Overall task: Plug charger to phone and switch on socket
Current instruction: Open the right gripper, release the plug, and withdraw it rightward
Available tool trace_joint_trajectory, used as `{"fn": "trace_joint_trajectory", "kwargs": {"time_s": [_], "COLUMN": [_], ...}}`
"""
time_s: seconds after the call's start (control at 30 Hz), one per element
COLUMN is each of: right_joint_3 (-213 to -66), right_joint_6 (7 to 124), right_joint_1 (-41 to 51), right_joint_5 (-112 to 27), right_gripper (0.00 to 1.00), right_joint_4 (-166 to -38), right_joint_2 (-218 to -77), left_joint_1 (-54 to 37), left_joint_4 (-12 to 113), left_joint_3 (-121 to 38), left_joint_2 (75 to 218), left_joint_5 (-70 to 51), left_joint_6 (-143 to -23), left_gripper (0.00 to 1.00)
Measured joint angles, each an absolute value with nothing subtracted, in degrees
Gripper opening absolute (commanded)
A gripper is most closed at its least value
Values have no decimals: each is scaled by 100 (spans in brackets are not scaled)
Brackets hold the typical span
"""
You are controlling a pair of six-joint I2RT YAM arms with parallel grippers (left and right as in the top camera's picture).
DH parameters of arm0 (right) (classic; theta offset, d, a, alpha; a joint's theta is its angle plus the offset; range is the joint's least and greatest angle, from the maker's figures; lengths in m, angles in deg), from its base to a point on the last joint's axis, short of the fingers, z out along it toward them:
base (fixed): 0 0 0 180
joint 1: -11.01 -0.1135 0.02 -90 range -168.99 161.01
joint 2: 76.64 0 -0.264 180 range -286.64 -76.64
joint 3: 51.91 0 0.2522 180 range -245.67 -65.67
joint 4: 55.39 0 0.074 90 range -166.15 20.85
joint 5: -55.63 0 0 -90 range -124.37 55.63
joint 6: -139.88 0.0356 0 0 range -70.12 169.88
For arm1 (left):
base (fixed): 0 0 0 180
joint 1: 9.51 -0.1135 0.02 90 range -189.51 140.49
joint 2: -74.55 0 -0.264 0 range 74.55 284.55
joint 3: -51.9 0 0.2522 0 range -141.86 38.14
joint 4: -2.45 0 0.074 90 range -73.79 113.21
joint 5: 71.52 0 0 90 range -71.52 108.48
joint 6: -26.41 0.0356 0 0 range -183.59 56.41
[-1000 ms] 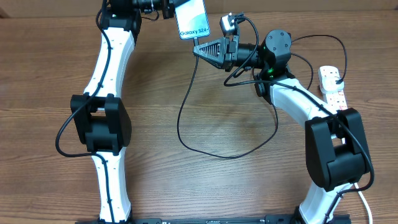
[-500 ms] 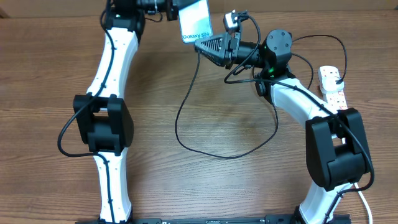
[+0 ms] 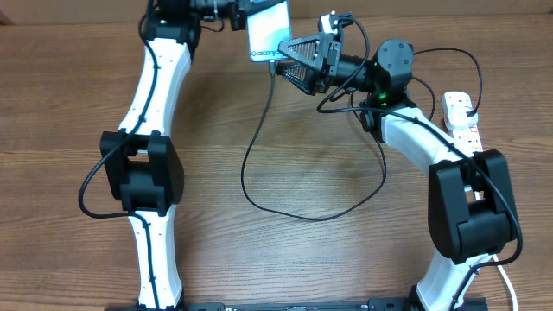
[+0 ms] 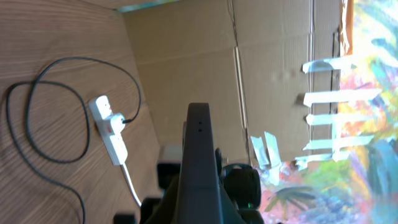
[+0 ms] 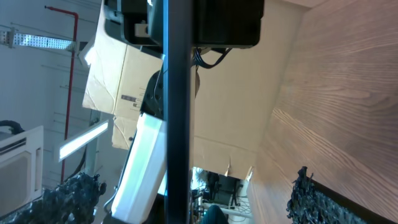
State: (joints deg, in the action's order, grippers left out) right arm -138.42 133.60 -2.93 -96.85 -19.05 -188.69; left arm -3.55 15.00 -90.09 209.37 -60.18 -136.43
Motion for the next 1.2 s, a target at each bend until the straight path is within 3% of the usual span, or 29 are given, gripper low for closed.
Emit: {"fn": "trace_joint_trajectory", "kwargs": {"time_s": [0.27, 0.63, 0.93, 1.2], "right_joint_3": [-13844, -13851, -13840, -13840], "right_joint_6": [12823, 9852, 8053, 7833], "right_joint_1": [238, 374, 374, 374], "right_joint_5": [-9913, -9652, -7838, -6326], "right_gripper": [100, 100, 100, 100], "right_joint_4": [-3437, -7660, -9625, -10075], "right_joint_2": [-18869, -18869, -18869, -18869], "left_joint_1": [-685, -709, -408, 156], "left_joint_4": [2656, 4582, 7624, 8005], "left_joint_3": [-9009, -9026, -9026, -9029], "left_joint_2": [20937, 20937, 20948, 21112], "left_joint_5": [-6061, -5793, -3301, -1828], "left_joint_6": [-13291, -11763, -9739, -9202], "left_gripper": [4, 4, 4, 4]}}
